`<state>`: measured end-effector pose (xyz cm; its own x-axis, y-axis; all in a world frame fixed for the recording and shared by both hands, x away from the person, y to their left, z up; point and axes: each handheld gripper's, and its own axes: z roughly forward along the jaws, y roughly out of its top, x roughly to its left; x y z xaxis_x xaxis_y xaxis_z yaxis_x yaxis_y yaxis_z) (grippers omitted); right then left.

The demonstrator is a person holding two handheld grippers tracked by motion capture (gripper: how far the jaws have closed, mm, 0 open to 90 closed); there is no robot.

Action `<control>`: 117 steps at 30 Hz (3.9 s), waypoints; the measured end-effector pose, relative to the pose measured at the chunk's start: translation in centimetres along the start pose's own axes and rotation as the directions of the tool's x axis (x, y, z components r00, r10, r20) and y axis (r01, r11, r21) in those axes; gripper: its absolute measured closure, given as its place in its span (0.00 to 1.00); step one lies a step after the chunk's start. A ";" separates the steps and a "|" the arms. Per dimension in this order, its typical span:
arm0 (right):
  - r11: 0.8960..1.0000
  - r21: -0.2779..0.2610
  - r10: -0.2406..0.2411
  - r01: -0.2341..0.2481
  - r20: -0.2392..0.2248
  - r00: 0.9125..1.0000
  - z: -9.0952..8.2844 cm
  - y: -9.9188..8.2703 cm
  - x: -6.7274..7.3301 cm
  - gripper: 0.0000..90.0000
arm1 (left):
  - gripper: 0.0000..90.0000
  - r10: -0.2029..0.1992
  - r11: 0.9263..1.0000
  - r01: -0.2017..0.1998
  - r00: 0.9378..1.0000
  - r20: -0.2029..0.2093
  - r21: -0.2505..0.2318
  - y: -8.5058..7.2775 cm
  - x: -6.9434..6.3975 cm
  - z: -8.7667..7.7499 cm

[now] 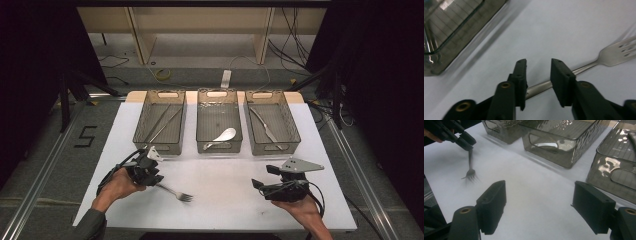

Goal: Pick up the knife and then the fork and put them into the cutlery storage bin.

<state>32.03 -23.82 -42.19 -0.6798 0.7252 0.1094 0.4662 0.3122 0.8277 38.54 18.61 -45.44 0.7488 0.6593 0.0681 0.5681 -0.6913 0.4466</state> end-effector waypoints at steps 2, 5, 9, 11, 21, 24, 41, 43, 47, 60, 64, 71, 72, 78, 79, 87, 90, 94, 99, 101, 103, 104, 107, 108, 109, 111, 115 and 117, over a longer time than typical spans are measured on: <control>1.000 0.003 -0.002 0.002 -0.007 1.000 -0.1 -0.2 0.2 0.31 | 0.85 -0.004 1.000 0.004 1.000 0.002 0.021 -0.1 0.0 0.4; 1.000 0.010 -0.006 0.006 -0.008 1.000 -0.1 -0.4 0.5 0.31 | 0.96 -0.002 0.999 0.002 1.000 0.005 0.044 -0.2 0.1 0.8; 1.000 0.008 -0.009 0.009 -0.012 1.000 -0.2 -0.6 0.7 0.31 | 0.99 -0.008 0.999 0.008 1.000 0.014 0.051 -0.2 0.2 0.9; 1.000 0.010 -0.011 0.011 -0.011 1.000 -0.3 -0.6 0.7 0.31 | 0.99 -0.012 0.999 0.012 1.000 0.016 0.051 -0.3 0.2 0.9; 1.000 0.018 -0.007 0.007 -0.009 1.000 -0.4 -0.8 0.8 0.31 | 0.99 -0.026 0.997 0.025 1.000 0.010 0.070 -0.2 0.1 0.8; 1.000 0.021 -0.003 0.003 -0.011 1.000 -0.4 -0.9 0.8 0.31 | 0.99 -0.031 0.996 0.029 0.999 0.018 0.088 -0.4 0.1 0.7; 1.000 0.026 -0.014 0.014 -0.014 1.000 -0.3 -0.9 0.8 0.31 | 0.99 -0.046 0.979 0.026 0.995 0.093 0.204 -1.9 -2.0 -0.6; 1.000 0.027 -0.016 0.016 -0.013 1.000 -0.4 -0.8 0.9 0.31 | 0.99 -0.041 0.976 0.018 0.994 0.104 0.216 -2.0 -2.4 -0.7; 1.000 0.024 -0.016 0.017 -0.013 1.000 -0.4 -0.8 0.9 0.31 | 0.99 -0.036 0.974 0.008 0.992 0.120 0.227 -2.1 -2.9 -0.9; 0.999 0.038 -0.021 0.022 -0.011 1.000 -0.2 -0.9 0.9 0.31 | 0.60 -0.007 0.983 -0.011 0.995 0.097 0.182 -1.7 -3.5 -1.9; 0.999 0.037 -0.023 0.023 -0.010 1.000 -0.2 -0.9 0.9 0.31 | 0.50 0.011 0.978 -0.032 0.995 0.103 0.204 -1.6 -3.8 -1.4; 0.999 0.036 -0.024 0.025 -0.011 1.000 -0.2 -0.9 0.9 0.31 | 0.55 0.019 0.975 -0.044 0.993 0.118 0.216 -1.6 -4.1 -0.8; 0.999 0.038 -0.026 0.026 -0.013 1.000 -0.2 -0.9 0.9 0.31 | 0.57 0.025 0.974 -0.051 0.993 0.119 0.221 -1.7 -4.1 -0.7; 0.999 0.039 -0.027 0.028 -0.016 1.000 -0.2 -0.9 1.0 0.31 | 0.69 0.046 0.969 -0.074 0.991 0.124 0.234 -1.7 -4.2 -0.5; 0.999 0.039 -0.027 0.028 -0.016 0.999 -0.2 -0.9 1.0 0.31 | 0.71 0.047 0.970 -0.075 0.991 0.126 0.233 -1.7 -4.2 -0.5; 0.999 0.040 -0.027 0.028 -0.016 1.000 -0.1 -0.9 0.9 0.31 | 0.78 0.066 0.965 -0.096 0.990 0.128 0.245 -1.6 -4.5 -0.3; 0.999 0.041 -0.024 0.025 -0.015 1.000 -0.2 -0.9 0.9 0.31 | 0.81 0.080 0.964 -0.108 0.989 0.121 0.242 -1.6 -4.8 -0.2; 0.999 0.042 -0.025 0.025 -0.016 1.000 -0.1 -0.9 0.9 0.31 | 0.85 0.104 0.958 -0.133 0.987 0.124 0.254 -1.4 -5.1 -0.3; 0.999 0.040 -0.022 0.022 -0.014 1.000 -0.1 -0.9 0.8 0.31 | 0.90 0.096 0.962 -0.126 0.987 0.132 0.242 -1.5 -5.0 -0.2; 0.999 0.041 -0.021 0.022 -0.014 1.000 -0.1 -0.9 0.8 0.31 | 0.90 0.099 0.961 -0.130 0.986 0.135 0.244 -1.5 -4.9 -0.3; 0.999 0.041 -0.024 0.024 -0.016 1.000 -0.1 -0.9 0.9 0.31 | 0.90 0.091 0.962 -0.123 0.986 0.140 0.243 -1.5 -4.9 -0.3; 0.999 0.040 -0.026 0.026 -0.017 1.000 -0.1 -0.9 0.9 0.31 | 0.90 0.086 0.963 -0.119 0.986 0.141 0.242 -1.6 -4.8 -0.3; 0.999 0.039 -0.021 0.021 -0.017 1.000 -0.1 -0.9 0.9 0.31 | 0.91 0.060 0.966 -0.096 0.986 0.153 0.239 -1.6 -4.4 -0.3; 0.999 0.039 -0.021 0.022 -0.017 1.000 -0.1 -0.9 0.9 0.31 | 0.91 0.044 0.968 -0.082 0.986 0.158 0.238 -1.7 -4.4 -0.3; 0.999 0.039 -0.022 0.022 -0.017 1.000 -0.1 -0.9 0.9 0.31 | 0.91 0.031 0.970 -0.068 0.987 0.158 0.233 -1.7 -4.4 -0.3; 0.999 0.040 -0.021 0.022 -0.018 1.000 -0.1 -0.9 0.9 0.31 | 0.91 0.025 0.971 -0.062 0.987 0.159 0.230 -1.6 -4.3 -0.3; 0.999 0.036 -0.020 0.021 -0.022 1.000 -0.2 -0.9 0.9 0.31 | 0.91 0.005 0.974 -0.042 0.986 0.167 0.222 -1.3 -4.2 -0.4; 0.999 0.035 -0.020 0.021 -0.025 0.999 -0.1 -0.8 1.0 0.31 | 0.91 0.004 0.976 -0.043 0.984 0.179 0.212 -1.0 -4.3 -0.5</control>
<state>30.91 -23.43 -42.71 -0.7030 0.7032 0.1065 0.4711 0.3484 0.8104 34.58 16.67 -45.70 0.8003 0.5928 -0.0905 0.5949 -0.7660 0.2436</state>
